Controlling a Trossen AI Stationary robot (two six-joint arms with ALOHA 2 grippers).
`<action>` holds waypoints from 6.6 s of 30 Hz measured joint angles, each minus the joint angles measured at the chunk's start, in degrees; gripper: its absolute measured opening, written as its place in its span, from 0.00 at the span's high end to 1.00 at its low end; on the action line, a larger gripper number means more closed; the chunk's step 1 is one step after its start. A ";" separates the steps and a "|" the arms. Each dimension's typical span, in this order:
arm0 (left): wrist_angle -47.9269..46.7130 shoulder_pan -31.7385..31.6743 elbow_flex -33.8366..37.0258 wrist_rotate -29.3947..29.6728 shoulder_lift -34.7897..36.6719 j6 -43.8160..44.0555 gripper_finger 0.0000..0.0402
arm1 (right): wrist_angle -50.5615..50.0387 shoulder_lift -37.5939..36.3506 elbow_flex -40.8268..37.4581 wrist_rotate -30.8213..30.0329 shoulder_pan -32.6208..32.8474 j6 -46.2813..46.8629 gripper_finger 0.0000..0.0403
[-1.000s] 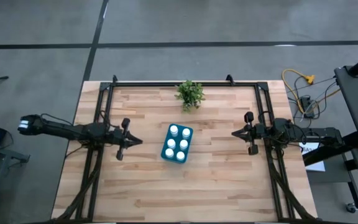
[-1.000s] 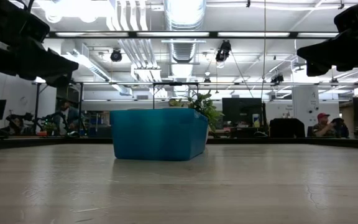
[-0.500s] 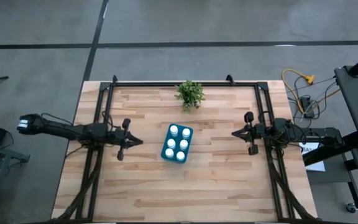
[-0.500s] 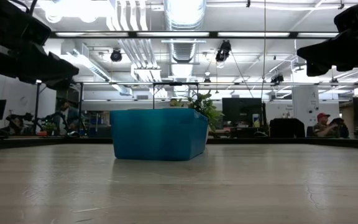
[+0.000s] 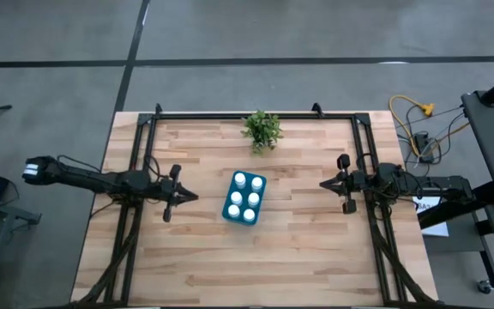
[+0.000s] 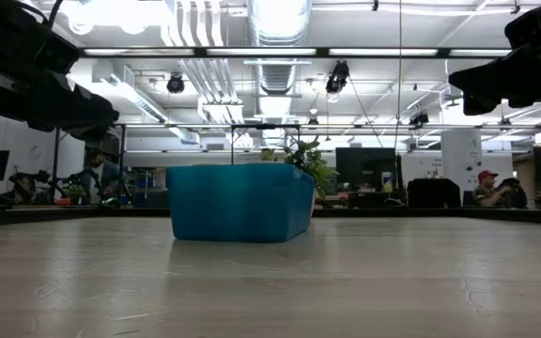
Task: Pick and place pill bottles into a basket
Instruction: Return to Home Position
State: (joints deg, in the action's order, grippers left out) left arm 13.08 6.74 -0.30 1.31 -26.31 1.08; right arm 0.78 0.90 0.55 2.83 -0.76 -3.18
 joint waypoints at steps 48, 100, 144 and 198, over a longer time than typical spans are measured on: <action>0.00 0.00 0.02 0.05 -15.49 -0.02 0.98 | 0.01 -0.02 0.00 0.02 0.00 0.12 0.98; 7.49 0.00 -0.10 0.07 -29.20 -0.02 0.98 | 0.02 0.00 0.00 0.00 -0.02 0.00 0.98; 7.50 0.01 -0.35 0.08 -29.18 -0.02 0.98 | 0.00 0.00 0.00 0.01 0.00 0.10 0.98; 7.50 0.00 -0.39 -0.08 -29.18 0.00 0.98 | 0.02 0.00 0.00 0.02 0.00 0.11 0.98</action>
State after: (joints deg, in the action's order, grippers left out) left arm 20.58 6.74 -0.69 1.23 -55.48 1.08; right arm 0.79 0.90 0.56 2.85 -0.76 -3.07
